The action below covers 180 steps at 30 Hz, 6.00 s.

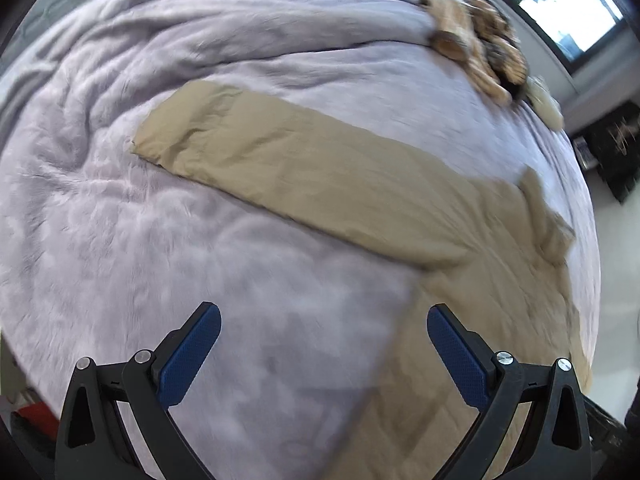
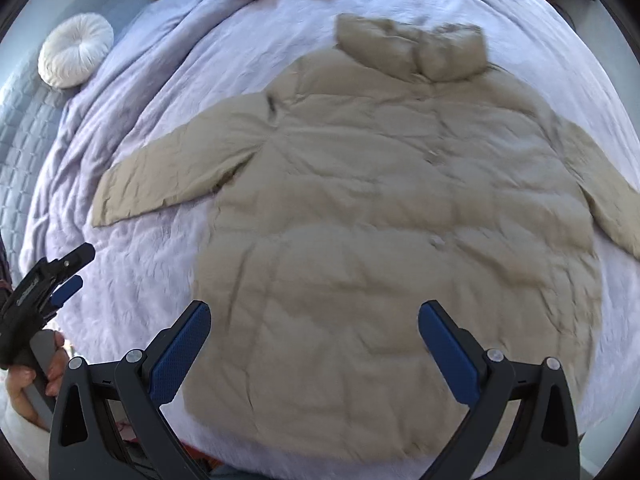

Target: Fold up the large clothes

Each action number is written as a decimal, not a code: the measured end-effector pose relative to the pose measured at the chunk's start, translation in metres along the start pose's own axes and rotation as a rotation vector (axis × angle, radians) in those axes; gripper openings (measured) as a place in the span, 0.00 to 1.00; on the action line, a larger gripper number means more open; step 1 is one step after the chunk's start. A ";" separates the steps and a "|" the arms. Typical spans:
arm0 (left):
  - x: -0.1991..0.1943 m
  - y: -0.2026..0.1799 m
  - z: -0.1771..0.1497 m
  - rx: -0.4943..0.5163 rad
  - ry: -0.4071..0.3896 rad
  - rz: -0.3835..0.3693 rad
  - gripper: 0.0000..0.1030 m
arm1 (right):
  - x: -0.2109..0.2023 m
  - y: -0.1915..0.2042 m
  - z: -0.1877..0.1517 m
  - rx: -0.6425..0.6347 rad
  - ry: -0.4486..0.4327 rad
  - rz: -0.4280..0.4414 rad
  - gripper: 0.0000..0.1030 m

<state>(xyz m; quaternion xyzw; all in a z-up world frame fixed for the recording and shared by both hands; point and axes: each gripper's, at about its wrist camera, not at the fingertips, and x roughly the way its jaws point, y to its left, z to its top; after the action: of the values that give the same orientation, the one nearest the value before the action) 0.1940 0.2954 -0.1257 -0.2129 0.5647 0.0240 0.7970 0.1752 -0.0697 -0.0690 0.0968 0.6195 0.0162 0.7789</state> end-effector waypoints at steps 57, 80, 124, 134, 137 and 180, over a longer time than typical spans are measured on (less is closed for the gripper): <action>0.151 -0.384 -0.109 0.888 0.061 -0.203 0.63 | 0.060 -0.259 0.019 0.430 -0.073 0.067 0.05; 0.156 -0.213 0.020 0.445 -0.114 0.193 0.74 | 0.092 -0.066 0.122 -0.127 -0.271 -0.279 0.08; 0.127 -0.254 0.003 0.493 -0.050 0.218 0.81 | 0.043 -0.280 0.045 0.372 -0.209 -0.080 0.22; 0.098 -0.340 -0.093 0.659 0.063 0.060 0.81 | 0.003 -0.305 -0.039 0.495 -0.184 0.015 0.52; 0.097 -0.364 -0.118 0.703 0.110 0.024 0.81 | -0.005 -0.320 -0.054 0.537 -0.188 0.024 0.62; 0.114 -0.486 -0.198 0.762 0.128 0.017 1.00 | 0.025 -0.654 -0.101 1.412 -0.617 0.673 0.99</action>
<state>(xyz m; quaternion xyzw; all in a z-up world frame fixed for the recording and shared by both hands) 0.1945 -0.2418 -0.1313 0.1024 0.5834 -0.1941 0.7820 0.0210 -0.6940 -0.2263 0.7410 0.1817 -0.1710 0.6234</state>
